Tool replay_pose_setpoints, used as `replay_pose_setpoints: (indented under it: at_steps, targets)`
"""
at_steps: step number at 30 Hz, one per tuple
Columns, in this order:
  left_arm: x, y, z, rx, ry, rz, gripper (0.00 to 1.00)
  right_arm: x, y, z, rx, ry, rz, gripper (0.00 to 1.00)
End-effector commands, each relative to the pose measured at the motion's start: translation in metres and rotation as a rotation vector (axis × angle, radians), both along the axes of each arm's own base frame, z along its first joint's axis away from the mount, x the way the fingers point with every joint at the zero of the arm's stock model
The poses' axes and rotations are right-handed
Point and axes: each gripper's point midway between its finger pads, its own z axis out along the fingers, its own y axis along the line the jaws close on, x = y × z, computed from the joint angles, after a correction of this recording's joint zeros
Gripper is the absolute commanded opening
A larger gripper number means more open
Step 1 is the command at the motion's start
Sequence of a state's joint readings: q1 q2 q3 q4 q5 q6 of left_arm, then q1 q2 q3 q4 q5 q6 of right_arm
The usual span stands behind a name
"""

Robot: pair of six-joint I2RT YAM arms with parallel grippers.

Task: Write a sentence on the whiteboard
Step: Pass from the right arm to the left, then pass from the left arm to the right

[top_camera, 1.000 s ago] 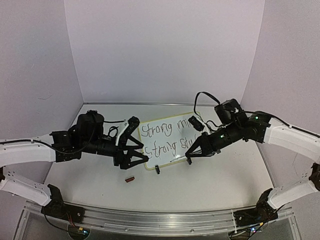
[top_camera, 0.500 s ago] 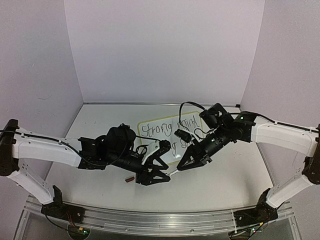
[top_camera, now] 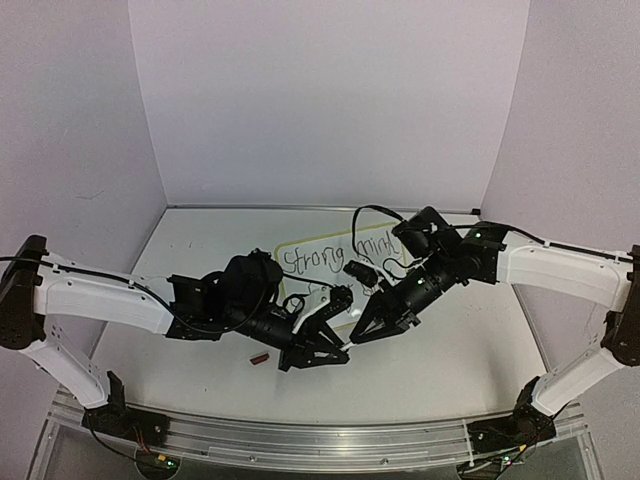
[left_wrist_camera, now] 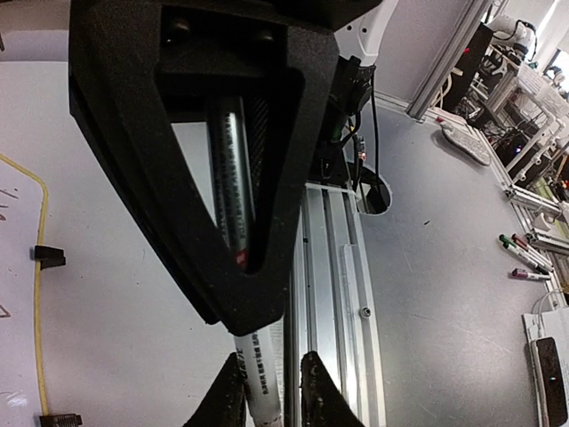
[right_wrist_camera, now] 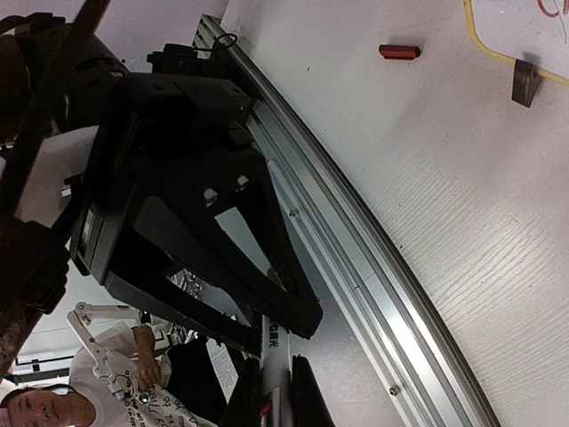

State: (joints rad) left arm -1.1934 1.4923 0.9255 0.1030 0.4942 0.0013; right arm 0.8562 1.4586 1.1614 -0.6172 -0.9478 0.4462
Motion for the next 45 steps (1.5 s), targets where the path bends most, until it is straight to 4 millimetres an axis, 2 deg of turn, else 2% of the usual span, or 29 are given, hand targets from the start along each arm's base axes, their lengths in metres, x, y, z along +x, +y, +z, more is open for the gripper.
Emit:
replay_pose_setpoints:
  at_steps: [1, 6, 9, 11, 16, 21, 27, 29, 34, 38, 45]
  targets:
    - [-0.010, -0.012, 0.021, -0.059, -0.009, -0.059, 0.17, 0.005, 0.006, 0.011, 0.027, -0.043, 0.004, 0.00]
    - [-0.013, -0.015, 0.025, -0.076, 0.018, -0.057, 0.01, 0.006, 0.004, 0.010, 0.019, -0.055, -0.006, 0.00]
    - [-0.012, -0.016, 0.027, -0.098, 0.037, -0.046, 0.00, 0.011, 0.001, 0.010, 0.002, -0.086, -0.038, 0.05]
    - [-0.011, -0.017, 0.028, -0.112, 0.062, -0.024, 0.00, 0.017, -0.004, 0.013, -0.013, -0.128, -0.083, 0.13]
    - [-0.004, -0.020, 0.029, -0.151, 0.149, 0.048, 0.00, 0.040, -0.026, 0.022, -0.065, -0.264, -0.272, 0.42]
    - [0.007, -0.027, 0.024, -0.180, 0.228, 0.121, 0.00, 0.058, -0.046, 0.041, 0.022, -0.347, -0.499, 0.55]
    - [0.023, -0.039, 0.022, -0.206, 0.341, 0.225, 0.00, 0.072, -0.067, 0.056, 0.210, -0.418, -0.728, 0.55]
    - [0.026, -0.043, 0.020, -0.206, 0.379, 0.240, 0.00, 0.074, -0.070, 0.055, 0.259, -0.422, -0.768, 0.55]
    - [0.032, -0.049, 0.018, -0.229, 0.455, 0.254, 0.00, 0.073, -0.061, 0.052, 0.321, -0.422, -0.788, 0.50]
    - [0.036, -0.051, 0.015, -0.233, 0.487, 0.265, 0.00, 0.070, -0.050, 0.046, 0.312, -0.415, -0.763, 0.47]
    - [0.040, -0.050, 0.019, -0.260, 0.486, 0.285, 0.00, 0.067, -0.046, 0.031, 0.269, -0.391, -0.754, 0.38]
